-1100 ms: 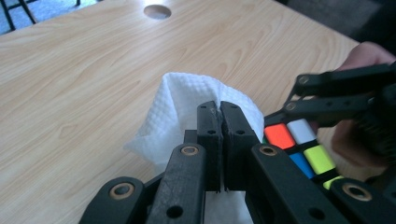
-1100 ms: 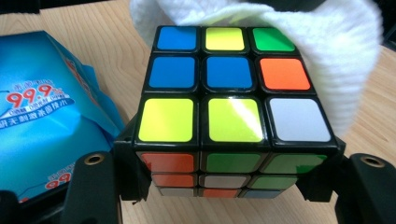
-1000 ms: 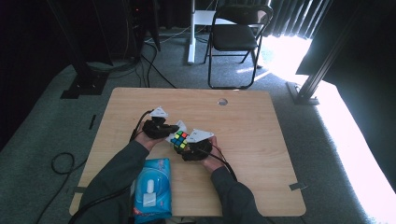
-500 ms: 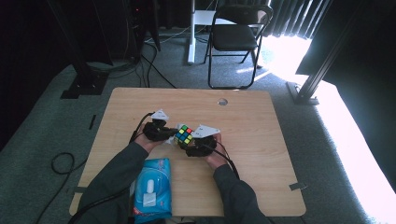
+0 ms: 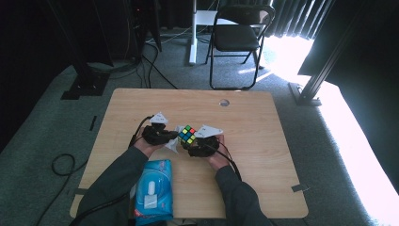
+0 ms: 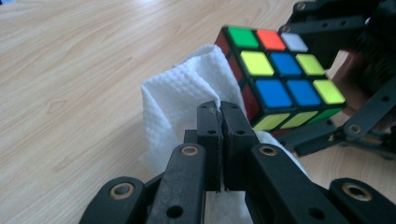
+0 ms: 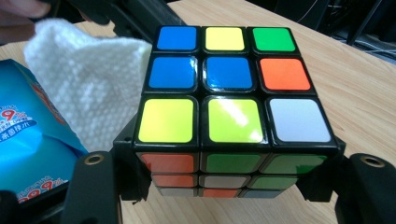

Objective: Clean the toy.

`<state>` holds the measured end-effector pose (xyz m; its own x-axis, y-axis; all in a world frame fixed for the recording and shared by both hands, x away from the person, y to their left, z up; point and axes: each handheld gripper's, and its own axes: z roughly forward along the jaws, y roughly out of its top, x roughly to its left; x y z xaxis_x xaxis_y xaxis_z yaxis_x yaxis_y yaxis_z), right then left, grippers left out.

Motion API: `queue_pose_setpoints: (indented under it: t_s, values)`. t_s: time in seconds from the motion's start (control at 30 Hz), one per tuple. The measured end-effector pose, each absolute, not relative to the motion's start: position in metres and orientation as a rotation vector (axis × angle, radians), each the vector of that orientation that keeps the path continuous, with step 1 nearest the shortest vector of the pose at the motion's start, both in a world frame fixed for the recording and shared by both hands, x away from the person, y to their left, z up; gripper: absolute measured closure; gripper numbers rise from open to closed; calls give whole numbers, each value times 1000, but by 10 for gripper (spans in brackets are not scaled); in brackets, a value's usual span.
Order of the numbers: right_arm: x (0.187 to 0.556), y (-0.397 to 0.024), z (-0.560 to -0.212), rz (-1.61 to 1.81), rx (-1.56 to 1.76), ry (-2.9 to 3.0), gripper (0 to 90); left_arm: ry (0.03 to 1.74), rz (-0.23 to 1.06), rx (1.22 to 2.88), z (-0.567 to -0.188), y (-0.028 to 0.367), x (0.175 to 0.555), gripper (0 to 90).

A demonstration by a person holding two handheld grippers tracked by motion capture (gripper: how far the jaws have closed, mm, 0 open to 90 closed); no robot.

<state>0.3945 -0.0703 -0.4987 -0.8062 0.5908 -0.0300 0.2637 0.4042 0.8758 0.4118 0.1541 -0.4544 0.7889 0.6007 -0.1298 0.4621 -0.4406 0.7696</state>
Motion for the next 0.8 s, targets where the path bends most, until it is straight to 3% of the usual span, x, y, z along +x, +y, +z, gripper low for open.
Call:
queue_pose_setpoints:
  t_s: [0.57, 0.8]
  values:
    - [388, -59, -502, 1371, 683, 2372, 339, 825, 182, 2021, -453, 156, 418, 875]
    - [388, -60, -496, 1385, 671, 2357, 339, 842, 178, 2057, -460, 156, 420, 875]
